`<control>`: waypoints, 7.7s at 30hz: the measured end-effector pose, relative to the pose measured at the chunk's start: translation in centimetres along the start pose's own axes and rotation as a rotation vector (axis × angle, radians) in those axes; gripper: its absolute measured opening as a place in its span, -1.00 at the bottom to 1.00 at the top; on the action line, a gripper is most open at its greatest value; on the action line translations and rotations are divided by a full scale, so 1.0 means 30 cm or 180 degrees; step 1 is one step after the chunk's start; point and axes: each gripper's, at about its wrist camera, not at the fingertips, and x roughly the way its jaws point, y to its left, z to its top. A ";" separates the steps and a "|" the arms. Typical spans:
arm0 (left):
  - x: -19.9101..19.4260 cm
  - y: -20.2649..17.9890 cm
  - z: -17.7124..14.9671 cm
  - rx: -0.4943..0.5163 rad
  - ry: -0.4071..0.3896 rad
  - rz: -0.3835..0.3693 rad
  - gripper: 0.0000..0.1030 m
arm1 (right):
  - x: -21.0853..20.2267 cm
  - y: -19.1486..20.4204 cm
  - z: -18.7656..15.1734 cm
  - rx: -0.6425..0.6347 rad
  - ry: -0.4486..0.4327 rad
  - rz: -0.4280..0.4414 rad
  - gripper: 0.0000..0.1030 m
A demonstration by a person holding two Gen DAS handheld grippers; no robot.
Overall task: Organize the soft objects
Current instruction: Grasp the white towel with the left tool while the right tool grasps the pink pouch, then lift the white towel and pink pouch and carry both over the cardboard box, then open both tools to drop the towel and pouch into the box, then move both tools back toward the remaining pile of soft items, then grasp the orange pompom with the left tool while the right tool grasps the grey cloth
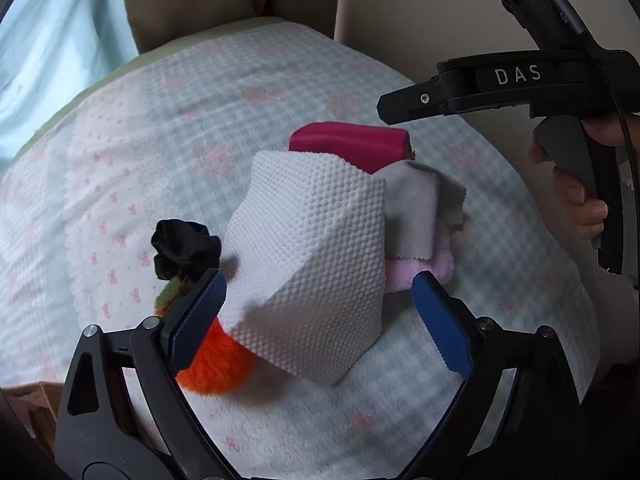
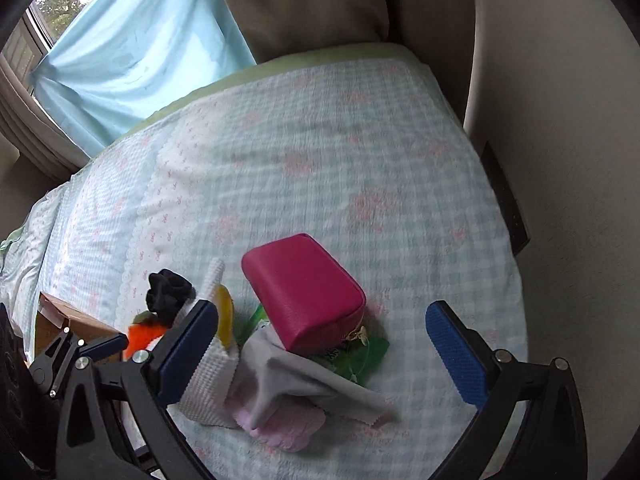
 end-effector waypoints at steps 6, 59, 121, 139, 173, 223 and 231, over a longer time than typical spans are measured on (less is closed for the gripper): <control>0.114 0.041 0.012 -0.0069 0.0095 -0.0164 0.41 | 0.159 -0.039 -0.013 -0.0054 0.0180 0.0120 1.00; -0.218 0.060 0.027 -0.0581 -0.0346 -0.0485 -0.68 | 0.036 -0.027 -0.012 0.0094 -0.0182 0.0222 0.07; -0.822 1.214 -0.696 -0.1509 0.0544 0.0122 -0.75 | -0.022 1.537 -0.377 -0.0856 0.0376 0.0052 0.06; -0.590 1.172 -0.611 -0.1012 0.0980 0.0214 1.00 | 0.244 1.490 -0.392 -0.1523 0.0523 -0.0025 1.00; -1.481 1.042 -0.551 -0.1319 -0.0224 0.0653 1.00 | -0.586 1.535 -0.303 -0.0751 -0.0437 -0.0548 1.00; -0.396 0.265 -0.078 -0.1578 0.0190 0.0571 1.00 | -0.254 0.123 -0.163 0.1004 -0.0262 -0.0482 1.00; -0.092 0.299 -0.127 -0.1705 0.0322 0.0483 1.00 | 0.023 0.019 -0.173 0.1225 -0.0177 -0.0415 1.00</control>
